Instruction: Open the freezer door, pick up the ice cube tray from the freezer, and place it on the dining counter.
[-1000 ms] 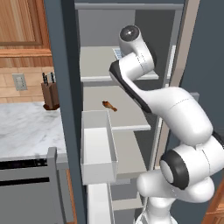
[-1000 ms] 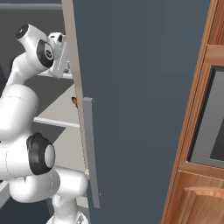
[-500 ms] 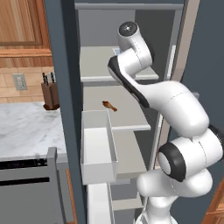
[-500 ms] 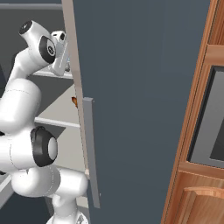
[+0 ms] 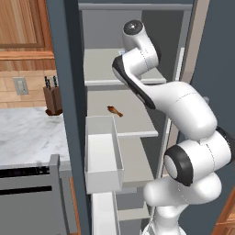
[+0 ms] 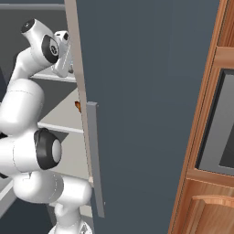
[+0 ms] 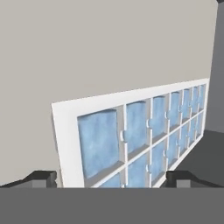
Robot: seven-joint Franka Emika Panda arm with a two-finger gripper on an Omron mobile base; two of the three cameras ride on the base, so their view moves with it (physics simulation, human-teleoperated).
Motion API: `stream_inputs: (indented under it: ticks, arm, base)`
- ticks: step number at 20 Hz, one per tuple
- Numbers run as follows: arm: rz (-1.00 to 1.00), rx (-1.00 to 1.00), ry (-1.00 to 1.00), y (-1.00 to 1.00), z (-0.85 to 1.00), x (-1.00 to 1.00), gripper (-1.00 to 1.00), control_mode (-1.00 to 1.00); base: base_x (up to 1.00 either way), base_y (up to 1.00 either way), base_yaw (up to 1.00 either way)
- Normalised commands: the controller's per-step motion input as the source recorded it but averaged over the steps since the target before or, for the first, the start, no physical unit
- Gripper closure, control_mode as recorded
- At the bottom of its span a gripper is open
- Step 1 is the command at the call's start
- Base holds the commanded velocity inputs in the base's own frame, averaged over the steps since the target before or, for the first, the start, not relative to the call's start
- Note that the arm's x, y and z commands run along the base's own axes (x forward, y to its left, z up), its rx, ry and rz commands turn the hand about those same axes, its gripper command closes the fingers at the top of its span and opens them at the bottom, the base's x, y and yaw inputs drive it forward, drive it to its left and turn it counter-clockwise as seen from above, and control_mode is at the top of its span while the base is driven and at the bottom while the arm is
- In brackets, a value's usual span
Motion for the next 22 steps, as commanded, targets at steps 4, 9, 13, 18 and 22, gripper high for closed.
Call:
stream_inputs:
  ticks: [4,9,13,18,22]
  arm:
    - [0.00,0.00,0.00,0.00,0.00,0.06,-1.00,-1.00]
    - [0.00,0.00,0.00,0.00,0.00,0.00,1.00,-1.00]
    - [0.00,0.00,0.00,0.00,0.00,0.00,1.00,-1.00]
    - [0.00,0.00,0.00,0.00,0.00,0.00,1.00,-1.00]
    - [0.00,0.00,-0.06,0.00,0.00,-0.14,1.00,-1.00]
  base:
    - [0.00,0.00,0.00]
    - [0.00,0.00,0.00]
    - [0.00,0.00,0.00]
    - [0.00,0.00,0.00]
    - [0.00,0.00,0.00]
